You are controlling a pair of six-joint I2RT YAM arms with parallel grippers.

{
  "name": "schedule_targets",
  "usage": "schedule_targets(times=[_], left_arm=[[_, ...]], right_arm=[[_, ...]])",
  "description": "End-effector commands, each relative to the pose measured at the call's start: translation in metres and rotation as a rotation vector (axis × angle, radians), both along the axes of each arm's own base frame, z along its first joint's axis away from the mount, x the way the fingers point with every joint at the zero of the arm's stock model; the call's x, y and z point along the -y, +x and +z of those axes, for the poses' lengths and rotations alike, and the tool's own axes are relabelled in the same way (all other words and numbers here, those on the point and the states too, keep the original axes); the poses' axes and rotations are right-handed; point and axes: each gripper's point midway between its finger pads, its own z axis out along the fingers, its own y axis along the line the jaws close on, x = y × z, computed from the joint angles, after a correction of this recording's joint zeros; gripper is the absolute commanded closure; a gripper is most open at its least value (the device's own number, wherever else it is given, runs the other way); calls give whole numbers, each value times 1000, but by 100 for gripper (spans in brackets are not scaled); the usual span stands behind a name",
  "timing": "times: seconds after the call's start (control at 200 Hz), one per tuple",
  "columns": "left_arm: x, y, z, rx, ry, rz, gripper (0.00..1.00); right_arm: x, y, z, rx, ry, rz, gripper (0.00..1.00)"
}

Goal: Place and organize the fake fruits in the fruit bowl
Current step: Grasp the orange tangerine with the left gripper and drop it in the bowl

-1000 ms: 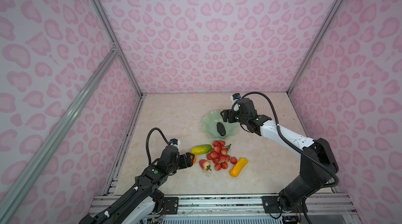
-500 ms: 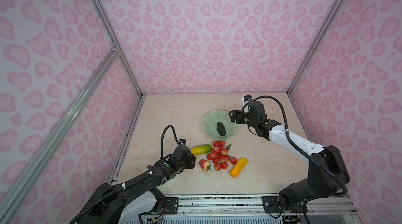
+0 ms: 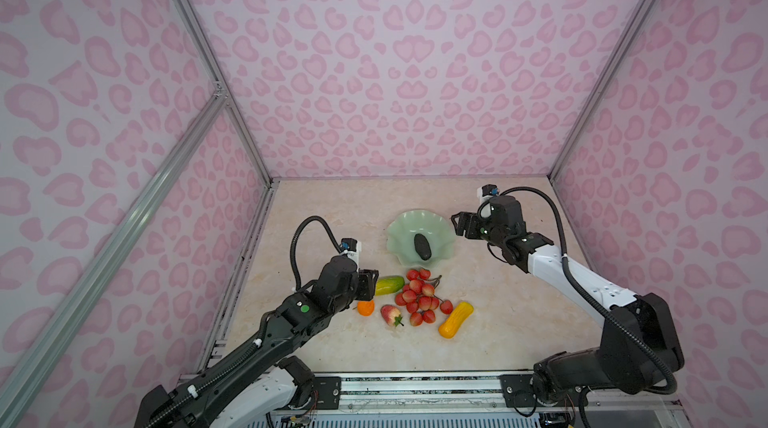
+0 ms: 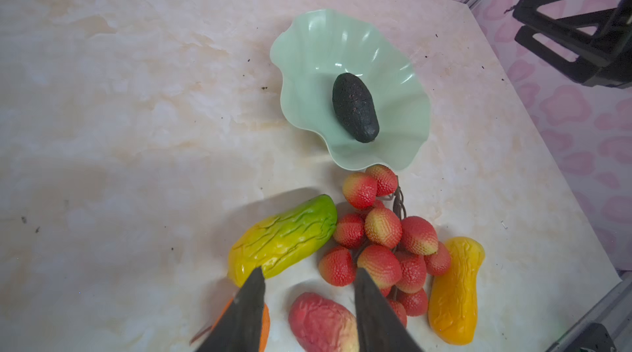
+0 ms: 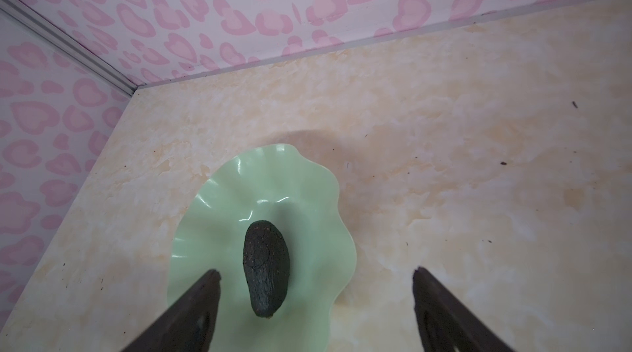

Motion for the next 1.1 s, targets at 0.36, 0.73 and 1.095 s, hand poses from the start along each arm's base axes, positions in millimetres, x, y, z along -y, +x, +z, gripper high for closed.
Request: schedule_targets(times=[0.36,0.73,1.095], left_arm=[[-16,-27,-87,-210,106,35,19],[-8,-20,-119,-290,154,42,46],[32,-15,-38,-106,32,-124,60]], right_arm=[[15,-13,-25,-49,-3,-6,12],[13,-12,-20,-36,12,-2,12],[14,-11,-29,-45,18,-7,12]])
